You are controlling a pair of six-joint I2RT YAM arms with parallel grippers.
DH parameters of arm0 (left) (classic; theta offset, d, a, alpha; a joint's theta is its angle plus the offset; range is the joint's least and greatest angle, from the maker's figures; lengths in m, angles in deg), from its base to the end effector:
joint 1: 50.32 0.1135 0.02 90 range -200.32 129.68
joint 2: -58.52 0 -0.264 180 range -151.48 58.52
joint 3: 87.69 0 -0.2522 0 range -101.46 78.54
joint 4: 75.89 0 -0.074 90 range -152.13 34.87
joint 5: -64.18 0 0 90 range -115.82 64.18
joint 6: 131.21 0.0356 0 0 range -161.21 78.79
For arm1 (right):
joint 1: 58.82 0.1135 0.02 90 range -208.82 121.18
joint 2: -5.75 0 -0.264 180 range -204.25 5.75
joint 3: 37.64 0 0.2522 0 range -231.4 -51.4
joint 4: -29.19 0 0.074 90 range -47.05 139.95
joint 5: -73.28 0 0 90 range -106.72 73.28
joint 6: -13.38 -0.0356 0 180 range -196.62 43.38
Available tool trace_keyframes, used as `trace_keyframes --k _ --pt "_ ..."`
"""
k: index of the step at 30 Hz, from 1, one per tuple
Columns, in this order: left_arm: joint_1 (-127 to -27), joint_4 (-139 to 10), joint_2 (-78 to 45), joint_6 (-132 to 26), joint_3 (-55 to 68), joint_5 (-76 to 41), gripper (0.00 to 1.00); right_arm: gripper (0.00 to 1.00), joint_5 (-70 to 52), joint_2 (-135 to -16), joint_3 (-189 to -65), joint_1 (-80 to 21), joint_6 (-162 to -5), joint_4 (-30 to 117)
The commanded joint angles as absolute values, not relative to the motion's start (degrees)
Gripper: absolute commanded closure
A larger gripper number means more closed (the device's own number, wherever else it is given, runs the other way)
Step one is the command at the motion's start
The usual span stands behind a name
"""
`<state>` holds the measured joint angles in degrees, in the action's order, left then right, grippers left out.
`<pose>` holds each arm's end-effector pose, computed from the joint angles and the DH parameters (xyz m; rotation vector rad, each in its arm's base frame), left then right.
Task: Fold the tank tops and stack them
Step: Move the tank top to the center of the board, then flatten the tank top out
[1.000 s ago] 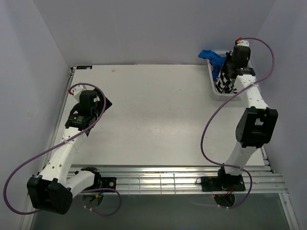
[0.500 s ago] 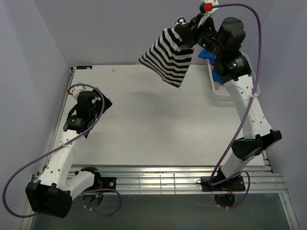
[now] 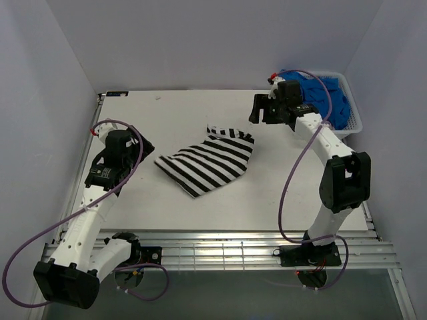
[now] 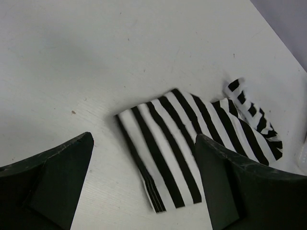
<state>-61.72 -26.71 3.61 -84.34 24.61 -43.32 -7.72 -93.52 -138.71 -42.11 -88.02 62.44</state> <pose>0.1992 -0.0293 0.3213 -0.7566 2.0440 -0.2057 0.3889 0.1226 0.3250 -0.1938 2.1374 0.4556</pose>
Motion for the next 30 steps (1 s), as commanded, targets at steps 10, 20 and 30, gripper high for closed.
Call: trace_keyframes --k 10,20,30 --pt "-61.6 -27.2 -1.3 -88.9 30.3 -40.8 0.02 0.1 -13.6 -75.9 -116.8 -39.6 -91.3 59.8" --pt "-61.5 -35.8 -13.1 -88.4 34.5 -31.3 0.02 0.1 -12.1 -85.3 -131.3 -34.7 -72.9 59.7" --pt "-61.5 -41.0 -24.6 -88.2 34.9 -29.3 0.02 0.1 -10.7 -115.3 -168.4 -29.0 -62.5 68.3"
